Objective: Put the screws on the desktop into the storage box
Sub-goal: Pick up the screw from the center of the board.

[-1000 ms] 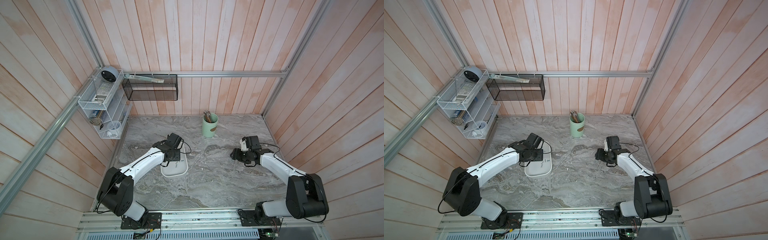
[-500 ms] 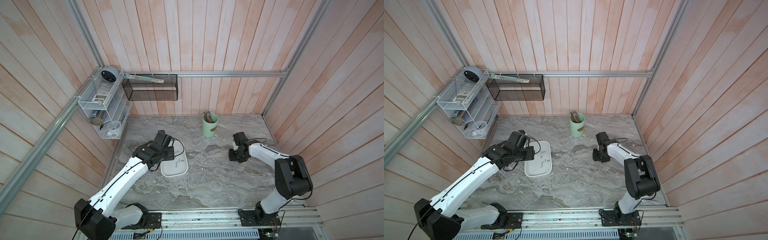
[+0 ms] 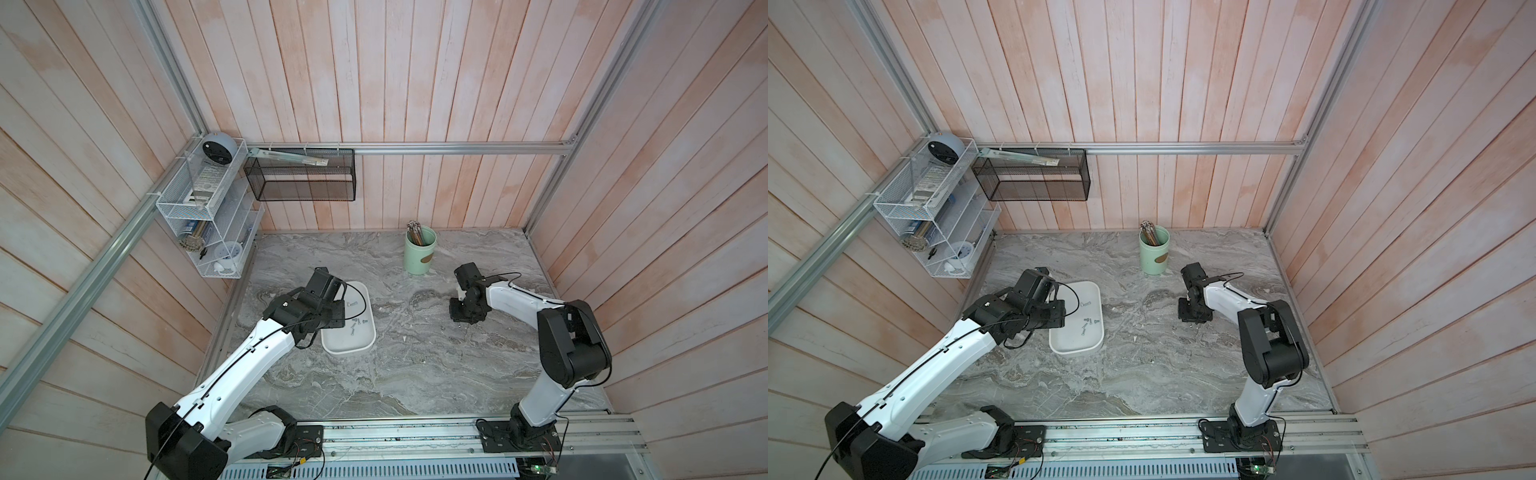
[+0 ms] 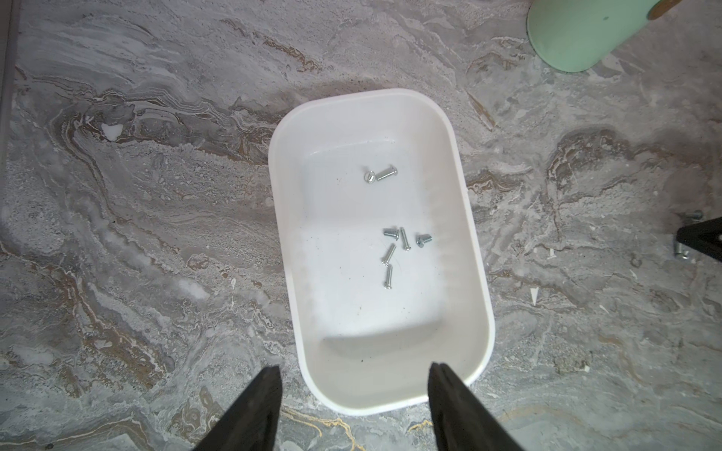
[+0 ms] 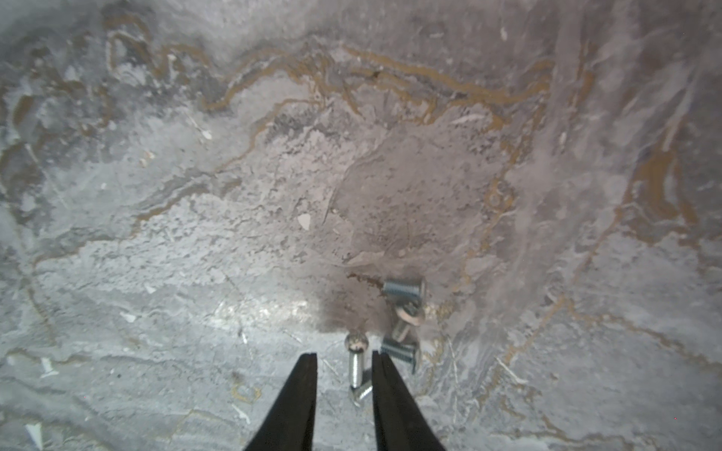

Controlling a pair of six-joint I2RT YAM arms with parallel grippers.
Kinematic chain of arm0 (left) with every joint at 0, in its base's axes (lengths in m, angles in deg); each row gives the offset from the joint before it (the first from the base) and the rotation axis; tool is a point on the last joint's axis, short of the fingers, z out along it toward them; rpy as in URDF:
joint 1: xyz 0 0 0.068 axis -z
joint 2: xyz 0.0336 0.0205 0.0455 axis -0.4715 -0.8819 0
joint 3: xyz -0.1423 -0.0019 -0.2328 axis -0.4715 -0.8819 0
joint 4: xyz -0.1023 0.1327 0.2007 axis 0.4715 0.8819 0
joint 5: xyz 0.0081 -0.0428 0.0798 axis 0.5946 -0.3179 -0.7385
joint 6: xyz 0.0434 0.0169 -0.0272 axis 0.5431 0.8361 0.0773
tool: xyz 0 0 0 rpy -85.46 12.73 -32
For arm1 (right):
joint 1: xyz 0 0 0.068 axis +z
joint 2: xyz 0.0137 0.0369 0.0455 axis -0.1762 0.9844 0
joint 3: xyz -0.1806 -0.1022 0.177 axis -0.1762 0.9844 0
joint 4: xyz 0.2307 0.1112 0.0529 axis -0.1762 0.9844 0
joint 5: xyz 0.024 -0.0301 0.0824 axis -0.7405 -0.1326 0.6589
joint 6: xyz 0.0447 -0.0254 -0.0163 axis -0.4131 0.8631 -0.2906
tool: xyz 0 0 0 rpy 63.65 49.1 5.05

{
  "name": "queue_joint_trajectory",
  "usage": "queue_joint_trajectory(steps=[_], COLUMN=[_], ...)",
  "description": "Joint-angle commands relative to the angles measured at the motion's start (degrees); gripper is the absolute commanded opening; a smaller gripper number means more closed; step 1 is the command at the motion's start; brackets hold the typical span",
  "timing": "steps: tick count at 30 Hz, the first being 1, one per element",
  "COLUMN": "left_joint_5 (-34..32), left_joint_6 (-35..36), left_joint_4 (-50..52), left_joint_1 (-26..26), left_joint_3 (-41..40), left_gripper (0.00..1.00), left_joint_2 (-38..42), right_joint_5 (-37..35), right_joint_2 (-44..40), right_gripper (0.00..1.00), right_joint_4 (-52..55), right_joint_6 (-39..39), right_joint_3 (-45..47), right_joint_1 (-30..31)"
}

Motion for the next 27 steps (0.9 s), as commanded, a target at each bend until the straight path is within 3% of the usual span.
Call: queue_joint_trajectory(steps=[1, 10, 27], left_joint_5=[-1.2, -1.6, -2.4], left_joint_6=[0.7, 0.8, 0.8], left_joint_4=[0.5, 0.6, 0.8], left_joint_1=[-0.4, -0.4, -0.4], left_joint_3=[-1.0, -1.1, -1.1], left_gripper=[0.65, 0.65, 0.65], left_joint_2=[0.8, 1.0, 0.7], right_joint_5=[-1.8, -1.4, -1.6], right_joint_2=[0.8, 3.4, 3.7], right_gripper=[0.29, 0.25, 0.05], right_joint_4=[2.0, 1.4, 1.1], right_joint_6=[-1.2, -1.5, -0.6], right_joint_3=[-1.4, -1.1, -1.8], right_joint_1=[0.3, 0.8, 1.4])
